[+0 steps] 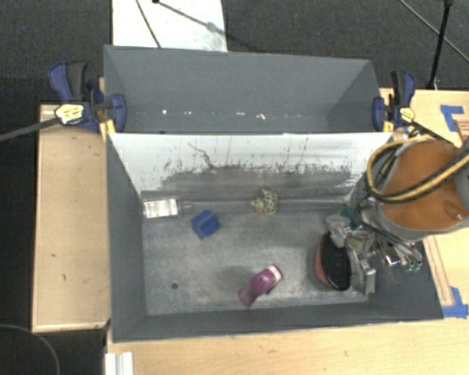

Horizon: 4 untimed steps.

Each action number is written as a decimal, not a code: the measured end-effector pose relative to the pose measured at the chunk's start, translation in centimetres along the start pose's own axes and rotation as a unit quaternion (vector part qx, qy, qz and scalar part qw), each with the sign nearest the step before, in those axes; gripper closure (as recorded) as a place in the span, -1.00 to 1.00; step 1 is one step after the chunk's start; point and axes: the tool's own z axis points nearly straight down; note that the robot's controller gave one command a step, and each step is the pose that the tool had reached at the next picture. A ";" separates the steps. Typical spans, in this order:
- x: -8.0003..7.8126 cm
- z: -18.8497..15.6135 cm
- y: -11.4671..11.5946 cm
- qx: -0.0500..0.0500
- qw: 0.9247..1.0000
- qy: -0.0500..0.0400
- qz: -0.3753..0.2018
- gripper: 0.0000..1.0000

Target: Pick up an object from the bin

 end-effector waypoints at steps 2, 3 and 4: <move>-2.4 0.8 -0.5 -0.007 1.000 0.007 0.009 1.00; -2.3 0.9 -0.4 -0.008 1.000 0.008 0.007 -1.00; 1.1 0.7 3.9 -0.010 0.999 0.009 -0.037 -1.00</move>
Offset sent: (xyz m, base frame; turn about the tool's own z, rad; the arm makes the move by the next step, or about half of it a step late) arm 0.0219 0.0022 -0.0100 0.0212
